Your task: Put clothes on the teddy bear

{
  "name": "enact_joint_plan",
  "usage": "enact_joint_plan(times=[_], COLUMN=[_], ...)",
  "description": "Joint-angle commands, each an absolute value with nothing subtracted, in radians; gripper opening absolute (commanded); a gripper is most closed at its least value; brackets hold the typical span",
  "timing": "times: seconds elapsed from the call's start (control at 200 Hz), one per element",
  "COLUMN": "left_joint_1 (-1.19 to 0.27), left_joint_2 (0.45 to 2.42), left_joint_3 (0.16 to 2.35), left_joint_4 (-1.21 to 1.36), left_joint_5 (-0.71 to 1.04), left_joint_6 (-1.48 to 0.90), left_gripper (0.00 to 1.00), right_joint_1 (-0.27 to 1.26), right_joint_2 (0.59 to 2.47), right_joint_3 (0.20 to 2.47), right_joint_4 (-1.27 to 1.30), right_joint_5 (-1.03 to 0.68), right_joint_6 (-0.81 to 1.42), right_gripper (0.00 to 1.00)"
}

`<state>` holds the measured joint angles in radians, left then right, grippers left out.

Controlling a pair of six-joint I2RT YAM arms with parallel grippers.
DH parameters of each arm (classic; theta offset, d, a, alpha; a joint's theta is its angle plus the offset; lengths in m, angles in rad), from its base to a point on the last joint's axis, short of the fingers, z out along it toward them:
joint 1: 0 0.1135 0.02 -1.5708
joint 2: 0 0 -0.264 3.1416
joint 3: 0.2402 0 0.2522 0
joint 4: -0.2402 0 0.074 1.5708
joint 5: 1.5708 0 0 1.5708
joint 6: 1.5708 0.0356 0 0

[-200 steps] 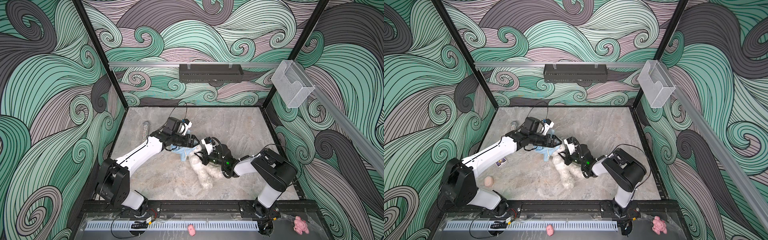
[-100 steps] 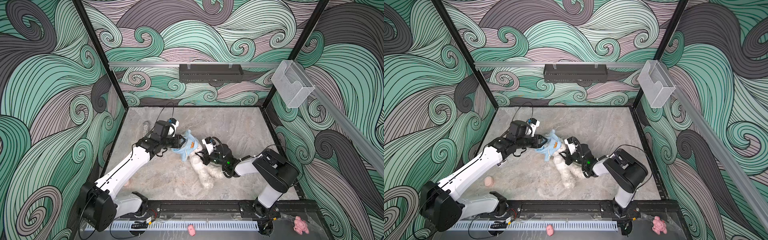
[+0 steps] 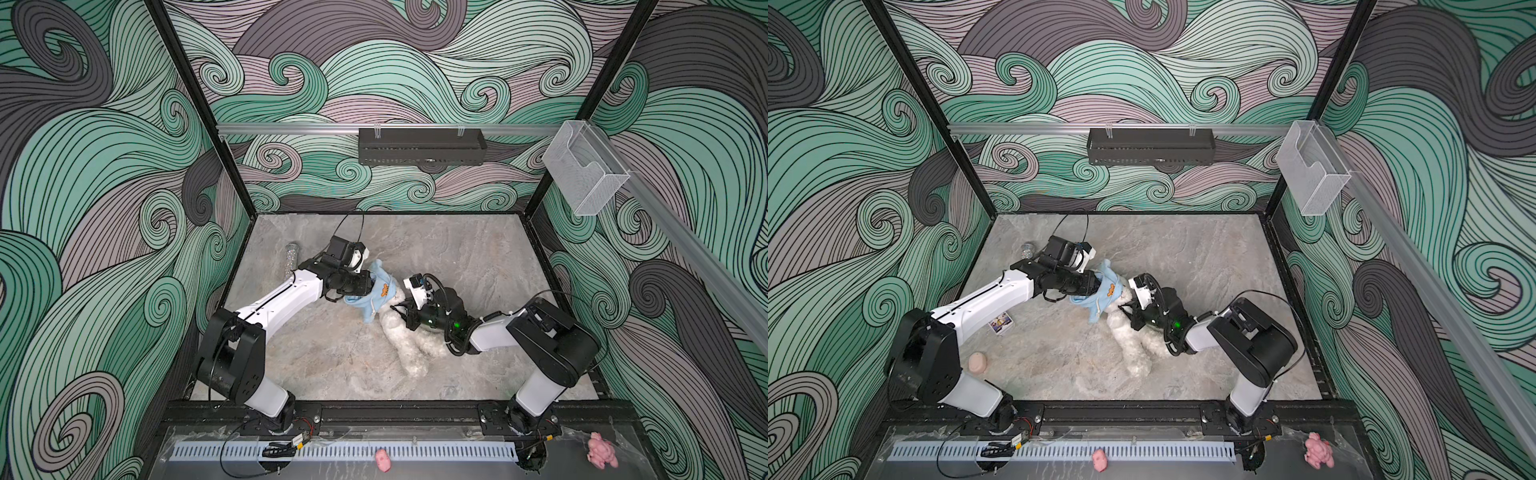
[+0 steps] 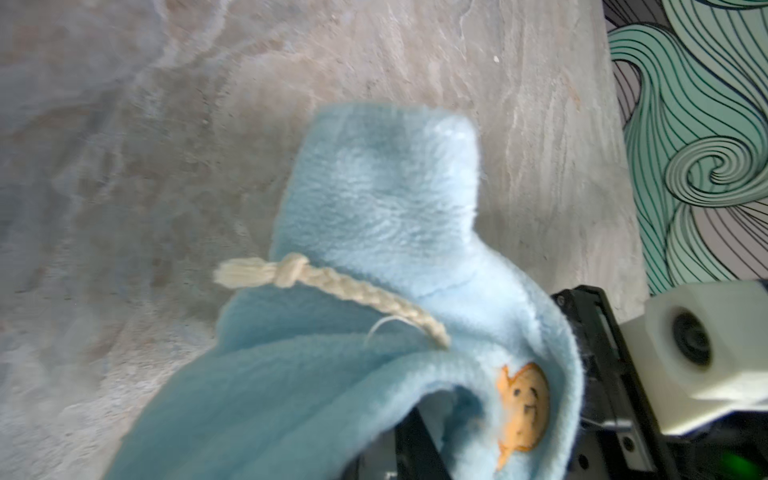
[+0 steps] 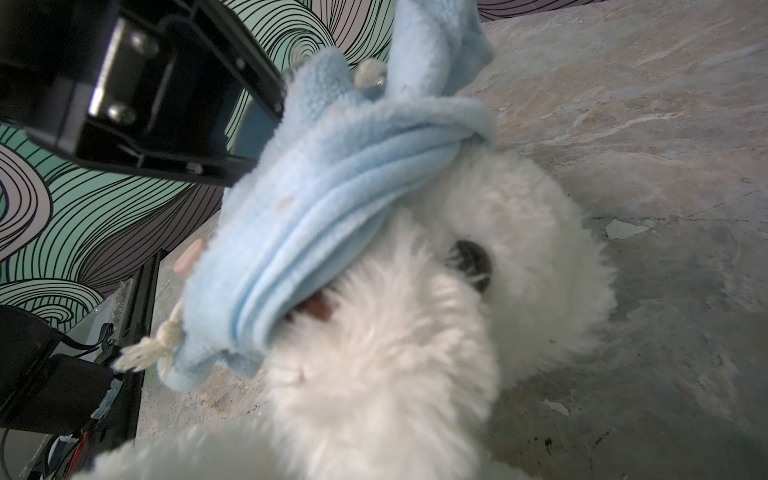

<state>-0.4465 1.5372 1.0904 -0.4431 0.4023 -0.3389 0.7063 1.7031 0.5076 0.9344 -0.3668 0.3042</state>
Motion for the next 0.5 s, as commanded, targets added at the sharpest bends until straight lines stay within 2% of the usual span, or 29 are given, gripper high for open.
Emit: enact_joint_plan(times=[0.0,0.28,0.495], left_joint_1=[-0.442,-0.427,-0.423], left_joint_2=[1.567,1.58,1.609], left_joint_3=[1.12,1.09,1.074], left_joint_4=[-0.411,-0.362,-0.382], left_joint_5=[0.515,0.625,0.673], left_joint_6=[-0.318,-0.358,-0.382], left_gripper=[0.22,0.36,0.43], right_joint_1=[0.701,0.693,0.686], right_joint_2=[1.672,1.638,1.612], right_joint_3=[0.5,0.548,0.532], right_joint_4=[0.925,0.775,0.792], right_joint_5=[-0.378,-0.483,-0.52], right_joint_6=[0.256,0.036,-0.097], right_gripper=[0.1,0.11,0.09])
